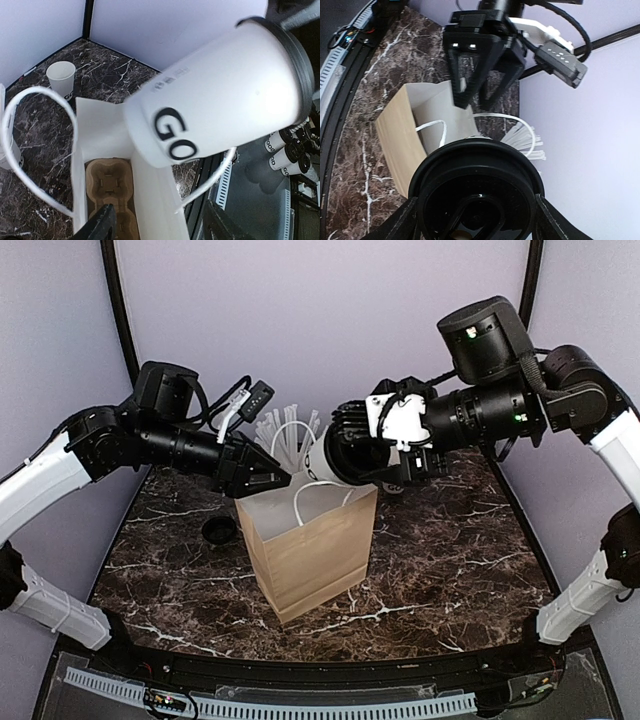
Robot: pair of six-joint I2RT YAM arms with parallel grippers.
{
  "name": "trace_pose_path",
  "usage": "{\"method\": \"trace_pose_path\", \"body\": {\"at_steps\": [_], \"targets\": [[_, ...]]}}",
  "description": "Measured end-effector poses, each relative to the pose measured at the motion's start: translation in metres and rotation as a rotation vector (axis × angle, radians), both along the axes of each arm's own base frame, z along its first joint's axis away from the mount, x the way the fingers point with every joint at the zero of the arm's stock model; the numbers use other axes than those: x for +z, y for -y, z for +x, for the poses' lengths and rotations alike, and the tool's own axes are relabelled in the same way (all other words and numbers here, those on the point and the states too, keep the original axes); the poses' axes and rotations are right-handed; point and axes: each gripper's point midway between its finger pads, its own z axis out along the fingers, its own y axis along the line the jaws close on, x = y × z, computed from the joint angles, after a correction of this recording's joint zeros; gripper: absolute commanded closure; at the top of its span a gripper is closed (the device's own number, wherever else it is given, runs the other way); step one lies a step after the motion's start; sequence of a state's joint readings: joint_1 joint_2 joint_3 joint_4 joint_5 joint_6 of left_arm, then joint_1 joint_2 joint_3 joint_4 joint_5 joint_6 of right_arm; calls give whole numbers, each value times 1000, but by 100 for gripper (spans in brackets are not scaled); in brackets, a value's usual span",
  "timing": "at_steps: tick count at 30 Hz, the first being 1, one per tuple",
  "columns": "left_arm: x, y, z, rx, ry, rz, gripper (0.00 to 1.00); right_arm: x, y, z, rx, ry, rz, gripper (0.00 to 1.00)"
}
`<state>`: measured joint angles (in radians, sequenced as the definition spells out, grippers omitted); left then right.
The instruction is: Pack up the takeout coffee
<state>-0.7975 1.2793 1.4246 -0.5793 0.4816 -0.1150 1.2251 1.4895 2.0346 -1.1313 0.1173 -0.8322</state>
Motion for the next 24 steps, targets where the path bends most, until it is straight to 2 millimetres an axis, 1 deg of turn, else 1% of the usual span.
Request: {"method": "trace_pose_path", "body": {"at_steps": [3,6,10,13,16,18,21,24], "targets": [[8,12,-13,-31,50,0,39,11,-1,9,-32,58,40,49],[8,16,-19,-44,68,5,39,11,-3,17,-60,95,49,50],[5,18,-18,-24,85,21,40,3,-8,26,-88,126,40,50],[3,15,-10,22,104,40,41,-1,-9,34,-109,144,36,50],[1,8,-2,74,119,73,41,1,-9,44,-137,157,51,51],[3,6,0,90,125,83,40,6,-7,53,-163,169,68,51],[7,9,-3,69,116,74,38,11,-4,63,-192,179,87,51],[2,17,-10,10,81,63,37,12,-3,67,-203,183,95,51]]}}
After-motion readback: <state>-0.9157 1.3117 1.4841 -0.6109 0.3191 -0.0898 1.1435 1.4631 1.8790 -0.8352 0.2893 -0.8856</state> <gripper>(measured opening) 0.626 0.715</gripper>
